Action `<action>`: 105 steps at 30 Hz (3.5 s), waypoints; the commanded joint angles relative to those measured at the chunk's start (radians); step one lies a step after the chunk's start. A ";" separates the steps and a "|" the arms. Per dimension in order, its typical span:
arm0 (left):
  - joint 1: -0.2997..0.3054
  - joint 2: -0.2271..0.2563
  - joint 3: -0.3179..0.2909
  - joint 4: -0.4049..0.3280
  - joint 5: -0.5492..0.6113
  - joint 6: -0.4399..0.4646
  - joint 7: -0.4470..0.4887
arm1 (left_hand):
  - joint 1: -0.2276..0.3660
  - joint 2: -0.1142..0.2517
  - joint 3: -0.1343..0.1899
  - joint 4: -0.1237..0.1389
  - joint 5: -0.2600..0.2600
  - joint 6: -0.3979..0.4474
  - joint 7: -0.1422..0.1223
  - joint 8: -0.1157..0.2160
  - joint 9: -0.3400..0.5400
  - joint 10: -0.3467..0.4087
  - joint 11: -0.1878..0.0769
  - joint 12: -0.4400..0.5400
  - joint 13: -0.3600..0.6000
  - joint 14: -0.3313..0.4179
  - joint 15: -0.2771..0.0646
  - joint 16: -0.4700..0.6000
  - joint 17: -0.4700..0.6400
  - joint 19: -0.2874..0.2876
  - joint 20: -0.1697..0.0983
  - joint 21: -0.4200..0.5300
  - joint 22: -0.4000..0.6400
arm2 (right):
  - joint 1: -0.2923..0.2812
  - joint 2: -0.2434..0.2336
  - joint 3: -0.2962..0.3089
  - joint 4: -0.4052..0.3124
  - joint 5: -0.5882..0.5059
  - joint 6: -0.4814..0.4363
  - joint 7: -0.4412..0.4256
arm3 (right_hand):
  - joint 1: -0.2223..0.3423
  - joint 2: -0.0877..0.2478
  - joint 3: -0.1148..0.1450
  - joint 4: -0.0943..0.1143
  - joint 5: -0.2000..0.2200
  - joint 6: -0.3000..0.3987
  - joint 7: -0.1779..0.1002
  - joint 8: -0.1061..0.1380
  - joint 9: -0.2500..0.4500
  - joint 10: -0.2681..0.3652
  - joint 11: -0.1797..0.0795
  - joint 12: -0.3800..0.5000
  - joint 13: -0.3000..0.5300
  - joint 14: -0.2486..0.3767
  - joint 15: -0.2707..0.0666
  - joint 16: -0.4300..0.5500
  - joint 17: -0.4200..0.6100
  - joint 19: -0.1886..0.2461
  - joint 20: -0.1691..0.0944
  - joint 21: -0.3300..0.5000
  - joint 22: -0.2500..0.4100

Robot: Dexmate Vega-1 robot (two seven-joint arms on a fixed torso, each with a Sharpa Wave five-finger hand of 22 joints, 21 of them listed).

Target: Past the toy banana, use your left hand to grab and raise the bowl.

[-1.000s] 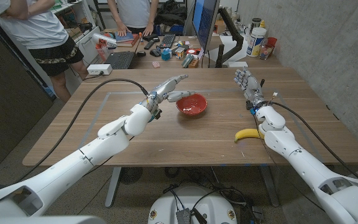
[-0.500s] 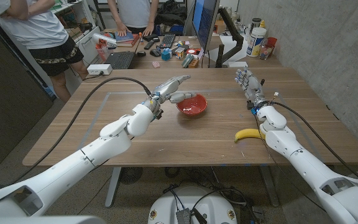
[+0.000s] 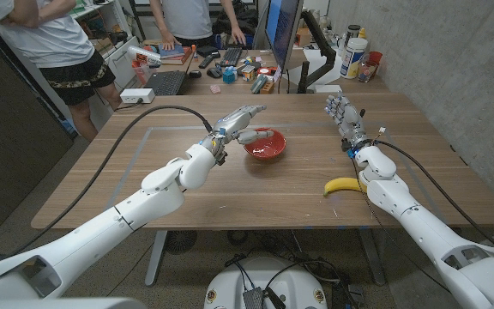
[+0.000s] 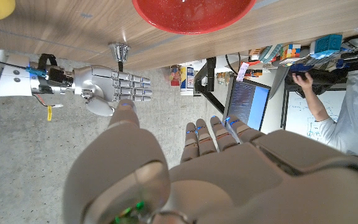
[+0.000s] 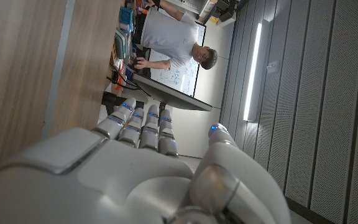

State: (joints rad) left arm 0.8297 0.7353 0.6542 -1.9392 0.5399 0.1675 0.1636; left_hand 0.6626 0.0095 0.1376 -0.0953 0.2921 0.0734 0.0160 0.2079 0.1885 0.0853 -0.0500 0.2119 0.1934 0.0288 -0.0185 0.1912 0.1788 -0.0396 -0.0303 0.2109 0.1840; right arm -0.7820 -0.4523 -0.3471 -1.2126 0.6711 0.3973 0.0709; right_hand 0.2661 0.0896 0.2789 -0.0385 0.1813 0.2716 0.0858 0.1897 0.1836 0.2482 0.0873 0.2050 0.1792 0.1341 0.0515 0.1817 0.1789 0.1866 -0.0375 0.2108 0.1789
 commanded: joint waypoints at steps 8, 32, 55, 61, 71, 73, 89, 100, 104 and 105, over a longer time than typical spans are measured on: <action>-0.007 -0.006 0.027 -0.007 0.098 0.033 -0.007 | 0.016 0.001 0.004 -0.006 0.005 0.009 -0.001 0.006 0.004 0.009 -0.002 0.009 0.004 0.010 0.003 0.003 0.006 0.001 -0.047 -0.002 0.002 | 0.015 0.017 -0.002 0.030 0.004 0.013 0.009 | -0.003 0.001 -0.003 -0.001 0.005 0.002 -0.003 0.004 0.004 0.008 -0.003 0.001 0.002 0.013 -0.001 0.006 0.005 0.009 0.001 -0.004 0.004; 0.015 0.000 0.041 -0.068 0.188 0.113 -0.070 | 0.020 -0.001 0.000 -0.007 0.006 0.019 0.004 0.007 0.005 0.026 0.004 0.013 0.006 0.030 0.009 0.009 0.008 0.018 -0.034 0.005 0.003 | 0.014 0.013 -0.001 0.020 0.001 0.008 0.003 | -0.003 0.002 -0.003 -0.001 0.005 0.002 -0.004 0.004 0.004 0.009 -0.003 0.001 0.002 0.013 -0.002 0.005 0.005 0.009 0.001 -0.005 0.004; 0.030 -0.001 0.052 -0.090 0.223 0.159 -0.113 | 0.015 -0.006 -0.008 -0.004 0.005 0.028 0.008 0.008 0.005 0.034 0.008 0.015 0.007 0.041 0.014 0.011 0.009 0.027 -0.028 0.008 0.004 | 0.015 0.003 0.004 0.012 0.006 0.004 0.012 | -0.004 0.002 -0.004 -0.002 0.005 -0.001 -0.005 0.003 0.005 0.008 -0.003 0.001 0.002 0.013 -0.001 0.005 0.005 0.009 0.001 -0.006 0.004; 0.030 -0.002 0.053 -0.079 0.219 0.157 -0.114 | 0.014 -0.008 -0.010 -0.004 0.004 0.029 0.009 0.008 0.005 0.035 0.009 0.015 0.008 0.042 0.014 0.011 0.009 0.027 -0.028 0.007 0.004 | 0.019 0.005 0.002 0.017 0.005 0.003 0.011 | -0.004 0.002 -0.004 -0.002 0.005 -0.001 -0.005 0.003 0.005 0.009 -0.004 0.001 0.002 0.014 -0.001 0.005 0.005 0.008 0.001 -0.006 0.004; 0.024 -0.004 0.053 -0.047 0.203 0.132 -0.092 | 0.012 -0.009 -0.013 -0.003 0.004 0.030 0.010 0.007 0.005 0.038 0.008 0.015 0.008 0.043 0.014 0.011 0.010 0.027 -0.028 0.007 0.004 | 0.023 0.011 -0.003 0.015 -0.005 0.005 0.000 | -0.004 0.003 -0.004 -0.003 0.005 -0.002 -0.005 0.003 0.005 0.008 -0.004 0.000 0.002 0.015 -0.001 0.005 0.005 0.009 0.001 -0.006 0.004; 0.022 -0.005 0.054 -0.040 0.200 0.127 -0.088 | 0.011 -0.010 -0.013 -0.002 0.004 0.032 0.011 0.008 0.005 0.039 0.007 0.015 0.008 0.043 0.014 0.011 0.010 0.027 -0.027 0.007 0.004 | 0.023 0.011 -0.003 0.012 -0.007 0.004 -0.005 | -0.004 0.003 -0.004 -0.003 0.005 -0.002 -0.005 0.003 0.005 0.008 -0.003 0.000 0.002 0.014 0.000 0.005 0.005 0.009 0.001 -0.006 0.004; -0.006 -0.009 0.079 0.014 0.188 0.092 -0.099 | 0.010 -0.010 -0.017 -0.001 0.004 0.038 0.009 0.008 0.005 0.044 0.006 0.015 0.009 0.048 0.016 0.011 0.010 0.029 -0.025 0.007 0.004 | 0.030 0.020 -0.007 0.012 -0.019 0.006 -0.024 | -0.005 0.003 -0.004 -0.004 0.005 -0.002 -0.005 0.003 0.005 0.008 -0.003 0.000 0.002 0.015 0.000 0.005 0.005 0.010 0.001 -0.006 0.004; -0.014 -0.003 0.105 0.012 0.216 0.099 -0.141 | 0.010 -0.011 -0.019 -0.001 0.004 0.040 0.009 0.008 0.005 0.047 0.004 0.016 0.009 0.049 0.016 0.011 0.011 0.030 -0.025 0.007 0.004 | 0.039 0.024 -0.017 0.019 -0.025 -0.002 -0.021 | -0.005 0.003 -0.004 -0.004 0.005 -0.003 -0.006 0.003 0.005 0.009 -0.003 0.001 0.002 0.015 0.000 0.005 0.005 0.009 0.001 -0.007 0.004; -0.013 -0.001 0.112 0.012 0.224 0.102 -0.154 | 0.011 -0.011 -0.019 -0.001 0.004 0.041 0.008 0.008 0.005 0.048 0.005 0.016 0.009 0.050 0.017 0.011 0.011 0.030 -0.024 0.007 0.004 | 0.043 0.022 -0.021 0.018 -0.028 -0.011 -0.022 | -0.005 0.003 -0.005 -0.004 0.005 -0.002 -0.005 0.003 0.005 0.008 -0.004 0.000 0.002 0.015 0.000 0.005 0.005 0.009 0.001 -0.007 0.004; -0.013 0.000 0.113 0.013 0.226 0.103 -0.157 | 0.011 -0.011 -0.019 -0.001 0.004 0.041 0.008 0.008 0.005 0.047 0.005 0.015 0.009 0.050 0.016 0.011 0.011 0.030 -0.024 0.007 0.004 | 0.045 0.022 -0.022 0.018 -0.028 -0.013 -0.022 | -0.005 0.003 -0.005 -0.004 0.005 -0.002 -0.005 0.003 0.005 0.008 -0.004 0.000 0.002 0.014 0.000 0.005 0.005 0.009 0.001 -0.007 0.004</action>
State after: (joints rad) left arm 0.8211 0.7296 0.7477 -1.9315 0.7428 0.2668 0.0437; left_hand 0.6717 0.0107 0.1198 -0.0966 0.2921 0.1057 0.0265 0.2079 0.1882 0.1246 -0.0465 0.2235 0.1976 0.0682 -0.0005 0.1968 0.1837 -0.0166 -0.0284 0.2147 0.1837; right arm -0.7478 -0.4310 -0.3587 -1.1972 0.6502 0.4010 0.0511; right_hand 0.2662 0.0898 0.2747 -0.0426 0.1813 0.2715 0.0859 0.1896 0.1836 0.2482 0.0873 0.2050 0.1789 0.1449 0.0517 0.1817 0.1789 0.1866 -0.0375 0.2069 0.1789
